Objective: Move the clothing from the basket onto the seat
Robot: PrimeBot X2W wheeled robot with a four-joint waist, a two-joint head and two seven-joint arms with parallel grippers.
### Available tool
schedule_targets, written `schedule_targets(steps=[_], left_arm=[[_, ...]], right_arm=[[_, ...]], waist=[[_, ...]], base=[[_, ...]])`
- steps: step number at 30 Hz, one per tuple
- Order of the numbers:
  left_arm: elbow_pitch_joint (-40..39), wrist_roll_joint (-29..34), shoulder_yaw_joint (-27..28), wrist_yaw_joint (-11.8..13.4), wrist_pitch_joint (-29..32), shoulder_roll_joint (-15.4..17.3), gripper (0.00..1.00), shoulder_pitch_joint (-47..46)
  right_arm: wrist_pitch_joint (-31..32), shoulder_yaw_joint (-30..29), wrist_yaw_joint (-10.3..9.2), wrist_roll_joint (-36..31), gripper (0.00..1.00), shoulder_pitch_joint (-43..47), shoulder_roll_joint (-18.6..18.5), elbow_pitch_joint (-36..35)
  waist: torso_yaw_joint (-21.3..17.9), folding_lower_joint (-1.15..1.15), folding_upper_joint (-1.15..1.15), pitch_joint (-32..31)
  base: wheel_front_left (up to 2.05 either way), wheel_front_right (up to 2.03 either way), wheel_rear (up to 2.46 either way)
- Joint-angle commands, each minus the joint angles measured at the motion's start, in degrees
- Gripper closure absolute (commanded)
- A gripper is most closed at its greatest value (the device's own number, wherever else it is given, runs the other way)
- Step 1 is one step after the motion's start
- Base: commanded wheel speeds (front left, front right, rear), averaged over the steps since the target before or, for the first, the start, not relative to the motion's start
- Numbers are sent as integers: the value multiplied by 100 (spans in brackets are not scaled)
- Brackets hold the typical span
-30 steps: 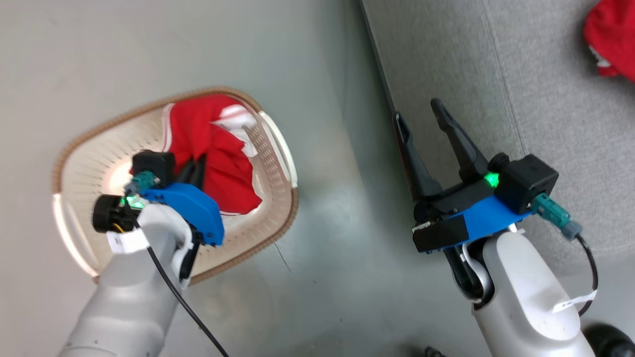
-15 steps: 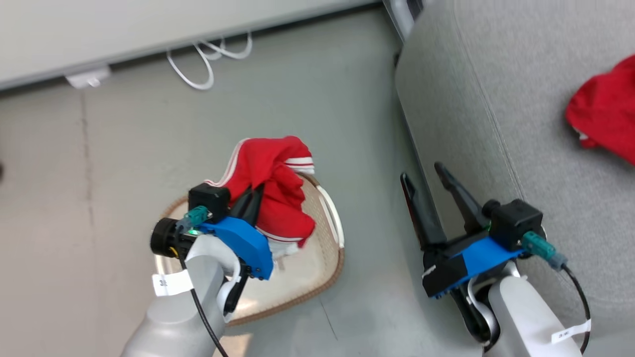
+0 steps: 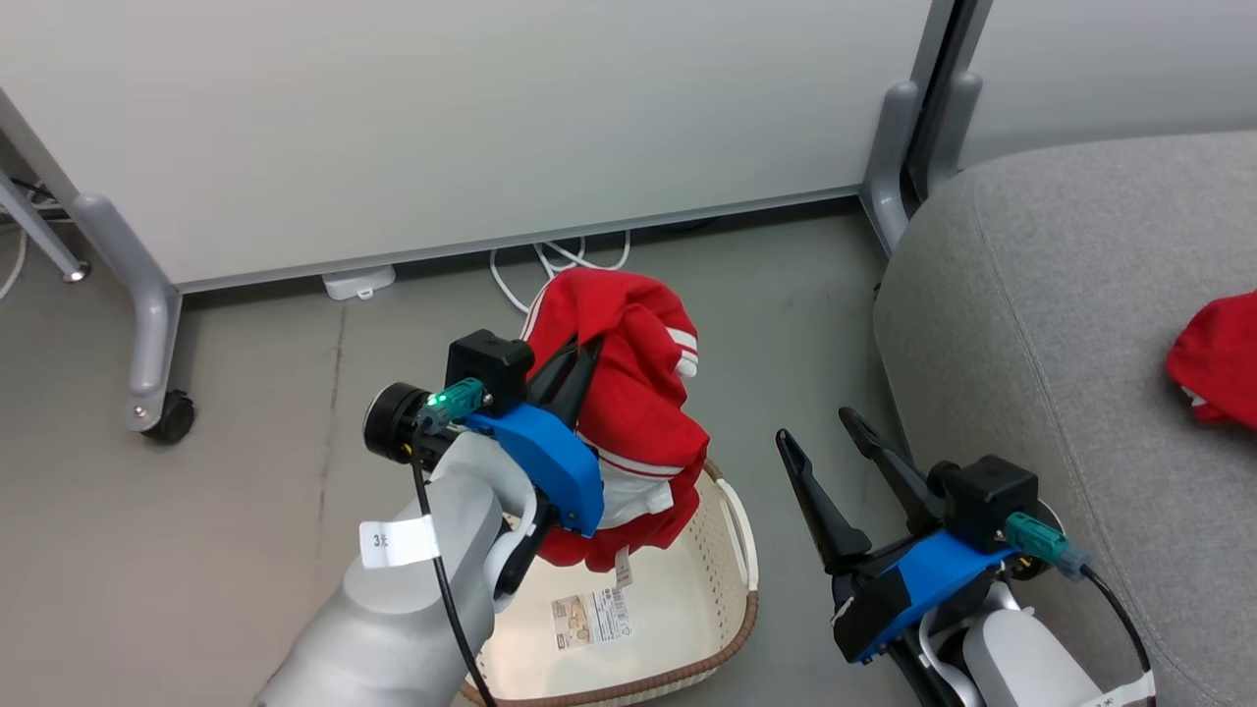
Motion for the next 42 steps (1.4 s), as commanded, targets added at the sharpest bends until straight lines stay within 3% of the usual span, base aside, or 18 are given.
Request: schedule_targets(steps=[1, 13, 26, 33, 42], left_arm=[[-25, -71, -93, -8, -26, -13, 100, -139], [-289, -589, -770, -9, 143, -27, 100, -754], [-329, -937, -1138, 89, 68, -25, 100, -940], [-327, -1043, -1307, 113, 28, -27, 100, -1022], [-400, -1202, -1486, 128, -1, -26, 100, -1103]], right_arm=[[26, 40, 1, 44, 0, 85, -45, -22], [169, 99, 1, 149, 0, 272, -103, -106], [249, 128, 1, 124, 0, 209, -130, -266], [430, 469, 1, 162, 0, -195, -241, -249], [789, 914, 1, 424, 0, -1075, -324, 343]], waist=[[160, 2, -1, -208], [274, 2, -1, -563], [210, 2, -1, -504], [202, 2, -1, -368], [302, 2, -1, -219]], base=[[0, 0, 0], [0, 0, 0], [0, 0, 0], [0, 0, 0], [0, 0, 0]])
